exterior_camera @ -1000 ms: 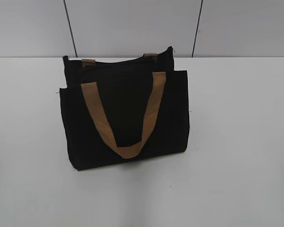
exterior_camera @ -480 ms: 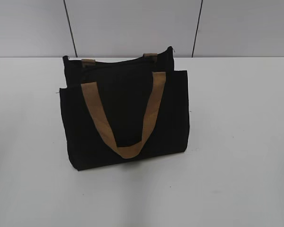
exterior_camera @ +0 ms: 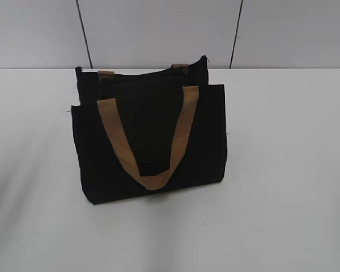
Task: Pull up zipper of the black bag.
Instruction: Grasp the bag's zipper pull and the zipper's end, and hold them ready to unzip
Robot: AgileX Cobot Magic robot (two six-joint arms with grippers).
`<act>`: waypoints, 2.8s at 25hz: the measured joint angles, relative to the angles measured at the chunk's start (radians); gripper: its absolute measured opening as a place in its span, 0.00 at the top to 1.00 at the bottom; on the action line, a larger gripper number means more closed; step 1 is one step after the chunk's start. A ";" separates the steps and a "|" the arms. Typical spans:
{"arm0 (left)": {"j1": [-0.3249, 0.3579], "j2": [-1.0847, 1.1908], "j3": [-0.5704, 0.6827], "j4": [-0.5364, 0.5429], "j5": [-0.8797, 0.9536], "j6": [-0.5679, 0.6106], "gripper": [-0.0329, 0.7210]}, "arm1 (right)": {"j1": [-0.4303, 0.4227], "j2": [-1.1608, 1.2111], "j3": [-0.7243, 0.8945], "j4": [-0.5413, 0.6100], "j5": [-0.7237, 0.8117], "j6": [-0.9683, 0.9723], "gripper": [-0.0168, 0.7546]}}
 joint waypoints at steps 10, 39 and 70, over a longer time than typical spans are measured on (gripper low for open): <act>-0.002 0.379 0.006 0.144 -0.188 -0.086 0.48 | 0.000 0.000 0.000 0.000 0.000 0.000 0.39; -0.002 1.139 0.005 0.322 -0.769 -0.115 0.56 | 0.000 0.000 0.000 0.001 0.000 0.000 0.39; 0.093 1.272 -0.175 0.631 -0.752 -0.079 0.44 | 0.000 0.000 0.000 0.001 0.000 0.000 0.39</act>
